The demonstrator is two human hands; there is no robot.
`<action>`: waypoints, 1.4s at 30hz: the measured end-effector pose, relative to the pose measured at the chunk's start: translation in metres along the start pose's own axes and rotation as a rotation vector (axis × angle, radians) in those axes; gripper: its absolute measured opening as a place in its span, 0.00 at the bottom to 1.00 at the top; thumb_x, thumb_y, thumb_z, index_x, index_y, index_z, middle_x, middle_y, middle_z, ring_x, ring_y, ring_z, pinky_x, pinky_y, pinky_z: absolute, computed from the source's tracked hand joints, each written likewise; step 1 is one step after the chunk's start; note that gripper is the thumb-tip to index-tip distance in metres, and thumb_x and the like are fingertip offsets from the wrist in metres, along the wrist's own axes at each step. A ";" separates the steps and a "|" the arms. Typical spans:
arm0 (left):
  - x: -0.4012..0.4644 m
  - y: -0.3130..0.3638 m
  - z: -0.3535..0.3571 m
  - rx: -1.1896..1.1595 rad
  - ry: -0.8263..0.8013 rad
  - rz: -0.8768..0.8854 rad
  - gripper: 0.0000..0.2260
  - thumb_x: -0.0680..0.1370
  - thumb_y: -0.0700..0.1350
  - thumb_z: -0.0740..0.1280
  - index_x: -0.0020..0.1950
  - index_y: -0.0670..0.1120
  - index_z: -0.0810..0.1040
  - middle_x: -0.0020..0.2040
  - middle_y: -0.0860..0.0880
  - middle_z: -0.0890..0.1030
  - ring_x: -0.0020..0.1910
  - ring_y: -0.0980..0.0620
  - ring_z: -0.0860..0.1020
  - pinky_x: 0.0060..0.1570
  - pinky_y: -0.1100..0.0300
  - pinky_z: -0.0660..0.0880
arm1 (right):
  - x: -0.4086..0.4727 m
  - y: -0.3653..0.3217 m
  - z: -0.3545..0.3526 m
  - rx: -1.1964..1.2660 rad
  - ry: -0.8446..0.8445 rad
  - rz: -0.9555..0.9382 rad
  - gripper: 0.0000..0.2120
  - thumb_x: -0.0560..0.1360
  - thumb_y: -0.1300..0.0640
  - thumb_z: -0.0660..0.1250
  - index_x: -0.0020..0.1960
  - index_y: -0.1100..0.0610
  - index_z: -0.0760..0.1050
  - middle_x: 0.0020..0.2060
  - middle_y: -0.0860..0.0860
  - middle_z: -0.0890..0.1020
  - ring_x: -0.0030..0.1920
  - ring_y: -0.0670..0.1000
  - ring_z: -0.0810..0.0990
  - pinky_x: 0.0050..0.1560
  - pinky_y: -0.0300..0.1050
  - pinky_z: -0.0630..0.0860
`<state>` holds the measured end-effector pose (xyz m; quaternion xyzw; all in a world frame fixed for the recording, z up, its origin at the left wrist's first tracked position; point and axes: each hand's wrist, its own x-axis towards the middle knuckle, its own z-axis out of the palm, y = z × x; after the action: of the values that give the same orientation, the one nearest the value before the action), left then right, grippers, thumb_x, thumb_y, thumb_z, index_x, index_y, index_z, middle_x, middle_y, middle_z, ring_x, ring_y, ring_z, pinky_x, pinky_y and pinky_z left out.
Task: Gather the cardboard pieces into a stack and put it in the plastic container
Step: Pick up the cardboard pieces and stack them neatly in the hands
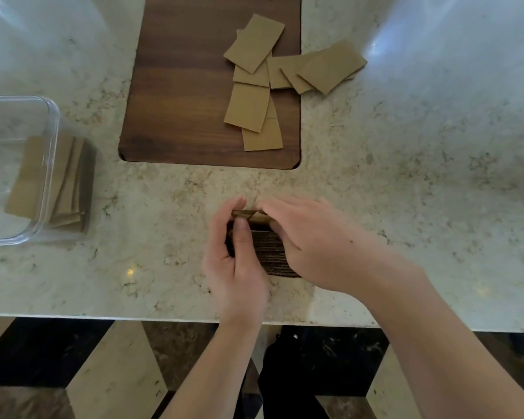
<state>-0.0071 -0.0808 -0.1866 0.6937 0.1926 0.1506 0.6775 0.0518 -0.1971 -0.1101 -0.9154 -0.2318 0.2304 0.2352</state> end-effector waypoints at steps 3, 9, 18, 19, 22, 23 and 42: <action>0.002 0.000 0.000 -0.005 0.031 -0.003 0.10 0.85 0.50 0.60 0.58 0.60 0.80 0.53 0.62 0.84 0.52 0.58 0.82 0.50 0.60 0.79 | -0.002 0.005 0.006 0.171 0.093 0.022 0.12 0.82 0.61 0.59 0.63 0.51 0.74 0.52 0.45 0.81 0.52 0.49 0.79 0.56 0.50 0.75; 0.001 0.000 0.003 0.024 0.059 -0.032 0.05 0.82 0.56 0.67 0.47 0.65 0.78 0.49 0.52 0.86 0.59 0.46 0.84 0.57 0.39 0.81 | -0.020 0.022 0.017 0.627 0.482 0.028 0.19 0.74 0.68 0.60 0.62 0.59 0.78 0.57 0.49 0.83 0.62 0.48 0.82 0.66 0.49 0.78; -0.004 -0.006 -0.003 -0.091 0.028 0.082 0.10 0.84 0.41 0.60 0.52 0.46 0.82 0.52 0.42 0.86 0.56 0.43 0.84 0.60 0.47 0.80 | -0.053 0.015 0.087 1.069 0.762 0.152 0.26 0.77 0.55 0.64 0.74 0.56 0.71 0.65 0.44 0.81 0.65 0.49 0.79 0.63 0.40 0.75; -0.006 -0.005 -0.004 -0.091 0.001 0.097 0.11 0.84 0.40 0.59 0.53 0.43 0.82 0.53 0.41 0.85 0.57 0.43 0.84 0.60 0.48 0.80 | -0.051 0.012 0.090 1.071 0.820 0.171 0.25 0.77 0.54 0.64 0.74 0.56 0.71 0.65 0.46 0.80 0.65 0.51 0.79 0.64 0.42 0.75; -0.008 -0.002 -0.005 0.004 -0.013 0.069 0.08 0.83 0.43 0.63 0.53 0.45 0.82 0.48 0.54 0.86 0.50 0.55 0.84 0.52 0.58 0.81 | -0.038 0.001 0.091 1.135 0.959 0.299 0.22 0.76 0.52 0.64 0.70 0.54 0.76 0.63 0.50 0.82 0.64 0.52 0.80 0.65 0.51 0.77; -0.006 -0.001 -0.003 0.036 0.011 0.048 0.07 0.82 0.45 0.64 0.51 0.49 0.82 0.45 0.59 0.85 0.46 0.60 0.82 0.46 0.62 0.79 | -0.034 -0.002 0.089 1.151 0.995 0.340 0.20 0.77 0.51 0.64 0.67 0.54 0.78 0.60 0.50 0.83 0.62 0.51 0.81 0.63 0.52 0.78; 0.022 0.007 0.005 0.182 -0.017 0.042 0.05 0.82 0.55 0.66 0.50 0.58 0.82 0.44 0.64 0.84 0.44 0.63 0.82 0.41 0.71 0.76 | 0.003 0.010 0.085 0.843 1.028 0.361 0.23 0.77 0.50 0.67 0.70 0.54 0.72 0.64 0.51 0.76 0.65 0.50 0.77 0.65 0.50 0.76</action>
<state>0.0153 -0.0748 -0.1808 0.7575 0.1853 0.1407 0.6099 0.0121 -0.1763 -0.1826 -0.7631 0.1747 -0.1267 0.6092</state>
